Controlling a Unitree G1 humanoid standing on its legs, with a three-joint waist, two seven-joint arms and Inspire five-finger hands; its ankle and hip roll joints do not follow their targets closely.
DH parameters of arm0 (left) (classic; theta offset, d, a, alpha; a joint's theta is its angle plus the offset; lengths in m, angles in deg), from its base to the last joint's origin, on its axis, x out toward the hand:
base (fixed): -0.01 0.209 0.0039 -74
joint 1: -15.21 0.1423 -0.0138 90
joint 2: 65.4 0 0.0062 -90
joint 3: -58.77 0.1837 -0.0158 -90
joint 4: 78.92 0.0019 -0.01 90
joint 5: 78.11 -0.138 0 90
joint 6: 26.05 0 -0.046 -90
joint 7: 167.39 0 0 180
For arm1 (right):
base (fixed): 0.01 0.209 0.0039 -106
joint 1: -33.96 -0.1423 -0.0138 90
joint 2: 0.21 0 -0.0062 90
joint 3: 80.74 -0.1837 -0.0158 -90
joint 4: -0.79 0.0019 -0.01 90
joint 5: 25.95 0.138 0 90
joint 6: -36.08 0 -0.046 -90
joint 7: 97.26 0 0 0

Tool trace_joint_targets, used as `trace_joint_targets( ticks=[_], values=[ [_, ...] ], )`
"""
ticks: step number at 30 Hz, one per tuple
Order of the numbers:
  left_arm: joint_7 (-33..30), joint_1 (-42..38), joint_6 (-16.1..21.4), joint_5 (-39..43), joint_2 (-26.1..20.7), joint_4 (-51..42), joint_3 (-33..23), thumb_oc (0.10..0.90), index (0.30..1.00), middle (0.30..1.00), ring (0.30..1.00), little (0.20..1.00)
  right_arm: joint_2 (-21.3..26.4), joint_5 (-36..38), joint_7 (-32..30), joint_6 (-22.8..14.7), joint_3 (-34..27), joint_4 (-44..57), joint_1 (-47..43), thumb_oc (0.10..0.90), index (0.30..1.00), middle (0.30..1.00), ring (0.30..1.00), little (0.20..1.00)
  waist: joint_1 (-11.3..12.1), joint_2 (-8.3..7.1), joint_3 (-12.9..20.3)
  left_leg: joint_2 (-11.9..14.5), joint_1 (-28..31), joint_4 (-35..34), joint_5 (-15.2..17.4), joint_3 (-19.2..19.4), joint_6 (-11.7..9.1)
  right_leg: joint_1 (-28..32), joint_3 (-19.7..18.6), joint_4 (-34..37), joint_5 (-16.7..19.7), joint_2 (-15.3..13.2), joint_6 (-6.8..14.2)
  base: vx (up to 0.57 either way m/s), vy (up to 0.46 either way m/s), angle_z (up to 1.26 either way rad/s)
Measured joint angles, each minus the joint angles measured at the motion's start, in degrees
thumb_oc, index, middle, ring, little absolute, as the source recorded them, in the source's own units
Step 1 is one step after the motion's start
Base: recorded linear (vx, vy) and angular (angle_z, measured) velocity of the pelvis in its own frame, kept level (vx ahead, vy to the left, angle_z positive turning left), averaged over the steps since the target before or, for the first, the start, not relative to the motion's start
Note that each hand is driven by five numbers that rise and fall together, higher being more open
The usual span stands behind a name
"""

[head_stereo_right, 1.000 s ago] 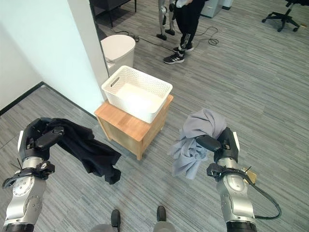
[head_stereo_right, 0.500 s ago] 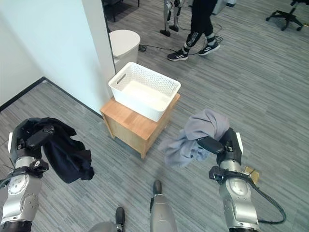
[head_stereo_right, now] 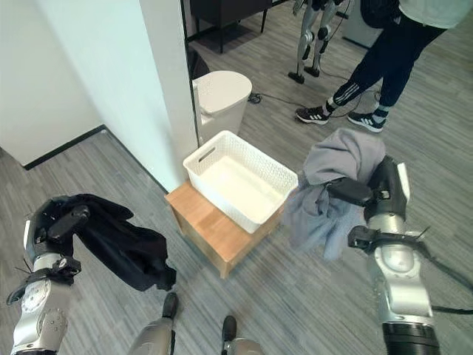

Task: Pick up bed clothes into laundry basket.

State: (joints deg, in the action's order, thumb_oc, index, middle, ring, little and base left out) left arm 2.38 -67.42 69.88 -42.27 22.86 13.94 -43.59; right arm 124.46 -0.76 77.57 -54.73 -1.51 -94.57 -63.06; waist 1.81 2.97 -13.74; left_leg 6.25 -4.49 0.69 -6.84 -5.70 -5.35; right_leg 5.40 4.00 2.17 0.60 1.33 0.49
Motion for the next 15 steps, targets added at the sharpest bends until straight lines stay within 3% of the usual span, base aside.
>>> trace_joint_targets(
  ticks=[2,4,6,8,9,12,15],
  values=[
    [1.1,-0.9,0.0,0.0,-1.7,0.4,0.4,0.4,0.3,0.3,0.3,0.3,3.6,-1.1,0.2,0.2,0.6,-4.7,-3.7,0.4,0.3,0.3,0.3,0.3,-0.3,-1.65,0.0,-1.9,1.7,-3.1,-1.2,0.9,0.4,-0.1,-1.3,-0.7,-1.1,-2.4,1.9,0.07,0.117,-0.19],
    [1.2,-1.1,0.0,0.0,-3.3,0.4,0.9,0.4,0.3,0.3,0.3,0.3,11.8,-2.7,0.8,0.8,6.9,-9.0,-10.1,0.4,0.3,0.3,0.3,0.3,-0.9,-2.77,0.0,-4.0,2.7,-4.8,-1.2,2.2,0.8,-0.6,-2.0,-1.0,-2.1,-4.8,3.5,0.03,0.092,-0.13],
    [2.0,-1.7,0.2,0.1,-4.1,0.5,1.0,0.4,0.3,0.3,0.3,0.3,14.7,-4.7,1.2,0.9,10.5,-11.4,-16.8,0.4,0.3,0.3,0.3,0.3,-0.9,-4.44,-0.2,-5.8,3.0,-5.2,-1.2,2.3,0.9,0.0,-2.6,0.0,-1.8,-6.5,4.7,0.02,0.099,-0.11],
    [2.3,-3.1,0.2,0.3,-4.6,1.2,2.0,0.4,0.3,0.3,0.3,0.3,21.4,-6.5,2.6,0.9,25.2,-18.1,-32.1,0.4,0.3,0.3,0.3,0.3,-0.4,-5.14,-0.5,-6.5,3.2,-5.6,-1.2,2.8,1.0,0.0,-2.7,0.5,-1.9,-7.3,5.4,0.02,0.082,-0.09],
    [2.6,-4.0,0.2,0.8,-5.1,1.4,3.1,0.4,0.3,0.3,0.3,0.3,22.7,-7.4,3.2,1.0,32.4,-22.7,-40.9,0.4,0.3,0.3,0.3,0.3,0.3,-5.86,-0.8,-6.6,3.2,-5.6,-1.1,2.8,1.1,0.1,-2.7,1.0,-1.7,-7.5,5.7,0.02,0.042,-0.03],
    [3.4,-4.6,0.2,2.4,-5.3,1.8,4.9,0.4,0.3,0.3,0.3,0.3,22.7,-8.7,3.5,0.9,45.1,-30.8,-58.8,0.4,0.3,0.3,0.3,0.3,0.9,-6.98,-1.3,-6.6,3.2,-5.6,-1.0,2.7,1.2,1.1,-2.6,2.6,-1.5,-7.4,6.0,0.03,0.054,0.1],
    [3.7,-4.2,0.2,2.4,-5.3,3.3,5.9,0.4,0.3,0.3,0.3,0.3,22.7,-10.6,3.5,0.7,55.5,-33.3,-71.7,0.4,0.3,0.3,0.3,0.3,2.2,-7.14,-1.3,-6.4,3.2,-5.6,-0.5,2.7,2.0,1.4,-2.6,3.0,-1.4,-7.1,6.1,0.04,0.06,0.03]
  ],
)
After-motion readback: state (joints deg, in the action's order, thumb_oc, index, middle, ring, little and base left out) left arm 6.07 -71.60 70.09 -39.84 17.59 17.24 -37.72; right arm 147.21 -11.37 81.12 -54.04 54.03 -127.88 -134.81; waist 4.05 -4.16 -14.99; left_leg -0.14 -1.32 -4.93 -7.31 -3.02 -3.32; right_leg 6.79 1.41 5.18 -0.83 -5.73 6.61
